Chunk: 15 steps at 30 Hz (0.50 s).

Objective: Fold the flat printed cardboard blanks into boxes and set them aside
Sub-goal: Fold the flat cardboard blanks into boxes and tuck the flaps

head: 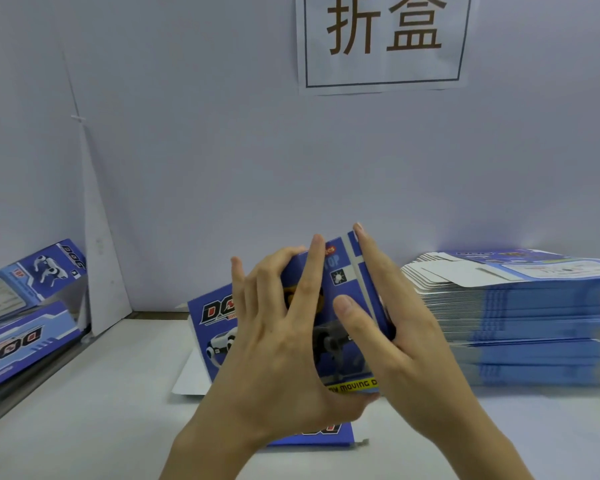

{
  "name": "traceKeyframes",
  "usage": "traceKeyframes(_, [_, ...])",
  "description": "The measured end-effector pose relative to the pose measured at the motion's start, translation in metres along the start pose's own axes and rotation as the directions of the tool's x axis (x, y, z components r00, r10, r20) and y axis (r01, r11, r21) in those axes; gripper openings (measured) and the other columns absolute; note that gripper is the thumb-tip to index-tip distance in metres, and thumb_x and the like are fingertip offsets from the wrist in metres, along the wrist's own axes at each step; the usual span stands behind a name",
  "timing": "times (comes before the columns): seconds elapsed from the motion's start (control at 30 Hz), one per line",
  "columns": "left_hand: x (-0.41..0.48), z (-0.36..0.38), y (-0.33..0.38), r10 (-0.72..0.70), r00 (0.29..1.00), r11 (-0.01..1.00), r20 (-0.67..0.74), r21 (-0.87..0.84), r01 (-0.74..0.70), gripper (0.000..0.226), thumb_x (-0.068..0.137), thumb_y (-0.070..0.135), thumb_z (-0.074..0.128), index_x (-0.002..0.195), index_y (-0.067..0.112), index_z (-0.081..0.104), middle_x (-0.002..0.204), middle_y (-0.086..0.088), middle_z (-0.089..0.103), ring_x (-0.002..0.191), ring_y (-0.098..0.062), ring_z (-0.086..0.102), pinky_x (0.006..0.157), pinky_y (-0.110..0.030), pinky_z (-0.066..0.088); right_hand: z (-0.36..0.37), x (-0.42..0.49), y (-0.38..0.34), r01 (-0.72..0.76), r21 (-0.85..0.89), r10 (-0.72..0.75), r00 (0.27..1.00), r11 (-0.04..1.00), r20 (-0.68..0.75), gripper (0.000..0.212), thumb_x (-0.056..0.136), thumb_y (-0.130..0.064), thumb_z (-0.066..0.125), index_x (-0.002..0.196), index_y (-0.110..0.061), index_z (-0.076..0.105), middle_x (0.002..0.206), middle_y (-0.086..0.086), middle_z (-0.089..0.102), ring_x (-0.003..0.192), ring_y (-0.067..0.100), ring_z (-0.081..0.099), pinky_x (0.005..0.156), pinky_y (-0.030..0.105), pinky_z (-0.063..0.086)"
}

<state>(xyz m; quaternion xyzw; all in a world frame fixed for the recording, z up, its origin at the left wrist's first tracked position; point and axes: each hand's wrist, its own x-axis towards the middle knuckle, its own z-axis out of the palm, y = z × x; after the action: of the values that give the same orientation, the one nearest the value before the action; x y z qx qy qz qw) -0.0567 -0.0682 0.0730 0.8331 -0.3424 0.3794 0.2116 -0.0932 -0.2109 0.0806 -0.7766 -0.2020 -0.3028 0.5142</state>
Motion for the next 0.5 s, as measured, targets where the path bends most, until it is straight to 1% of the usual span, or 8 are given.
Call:
traceKeyframes(0.1, [0.0005,-0.0037,0.0005,0.009,1.0,1.0,-0.013,0.018,-0.009,0.124,0.054,0.075,0.054,0.152,0.02,0.003,0.139,-0.003,0.023,0.138,-0.022,0.027,0.116,-0.054,0.001,0.0036,-0.001,-0.0024,-0.006,-0.011,0.006,1.0,1.0,-0.001,0.059,0.088,-0.04,0.051,0.141,-0.056,0.031,0.15,-0.026,0.036,0.141,0.0,0.031,0.113,0.039,0.037])
traceKeyframes(0.2, [0.0007,-0.0037,0.003,0.012,0.999,1.0,-0.029,0.015,-0.011,0.124,0.053,0.073,0.055,0.151,0.017,0.006,0.138,-0.002,0.025,0.135,-0.022,0.031,0.116,-0.053,0.002,0.004,-0.0016,-0.0047,-0.012,-0.032,0.012,1.0,0.999,0.005,0.06,0.088,-0.043,0.054,0.142,-0.053,0.029,0.152,-0.031,0.028,0.141,-0.009,0.023,0.115,0.034,0.034])
traceKeyframes(0.27, [0.0004,-0.0023,0.0043,0.009,0.999,1.0,-0.033,-0.001,-0.009,0.123,0.052,0.071,0.056,0.151,0.017,0.008,0.138,-0.002,0.025,0.135,-0.021,0.031,0.116,-0.051,0.001,0.0035,-0.0019,-0.005,-0.009,-0.056,0.01,1.0,0.998,0.02,0.059,0.091,-0.046,0.055,0.142,-0.054,0.027,0.154,-0.032,0.023,0.143,-0.009,0.017,0.118,0.036,0.03])
traceKeyframes(0.33, [0.0009,-0.0016,0.0037,0.013,0.999,1.0,-0.039,-0.016,-0.014,0.122,0.052,0.071,0.056,0.151,0.017,0.008,0.139,-0.001,0.025,0.135,-0.02,0.03,0.116,-0.05,0.001,0.0034,-0.0024,-0.0052,-0.016,-0.074,0.019,0.999,0.997,0.041,0.058,0.089,-0.052,0.052,0.14,-0.059,0.025,0.154,-0.036,0.016,0.144,-0.01,0.011,0.12,0.038,0.025])
traceKeyframes(0.4, [0.0017,-0.0021,0.0011,0.028,0.998,0.999,-0.048,-0.016,-0.029,0.121,0.053,0.073,0.057,0.15,0.018,0.009,0.14,0.0,0.024,0.136,-0.02,0.028,0.116,-0.05,-0.001,0.0033,-0.0021,-0.0054,-0.017,-0.011,0.018,0.997,1.0,0.073,0.058,0.086,-0.051,0.05,0.139,-0.061,0.026,0.153,-0.039,0.015,0.143,-0.012,0.01,0.12,0.038,0.024])
traceKeyframes(0.47, [0.002,-0.0038,-0.0019,0.017,0.998,0.999,-0.062,-0.048,-0.02,0.123,0.055,0.073,0.061,0.151,0.019,0.006,0.142,0.001,0.021,0.139,-0.021,0.026,0.117,-0.054,-0.002,-0.0007,-0.0007,-0.0034,-0.012,0.146,0.004,0.998,0.989,0.058,0.057,0.088,-0.047,0.05,0.142,-0.053,0.032,0.154,-0.03,0.027,0.144,-0.004,0.022,0.118,0.043,0.028])
traceKeyframes(0.5, [0.0022,-0.0052,-0.0024,-0.014,0.998,0.995,-0.062,-0.102,0.007,0.124,0.055,0.073,0.063,0.152,0.021,0.004,0.143,0.003,0.02,0.14,-0.022,0.025,0.117,-0.058,0.002,-0.005,-0.0006,-0.0014,0.001,0.203,-0.006,1.0,0.979,0.022,0.055,0.089,-0.046,0.05,0.142,-0.047,0.038,0.152,-0.023,0.036,0.143,0.002,0.029,0.116,0.047,0.032])
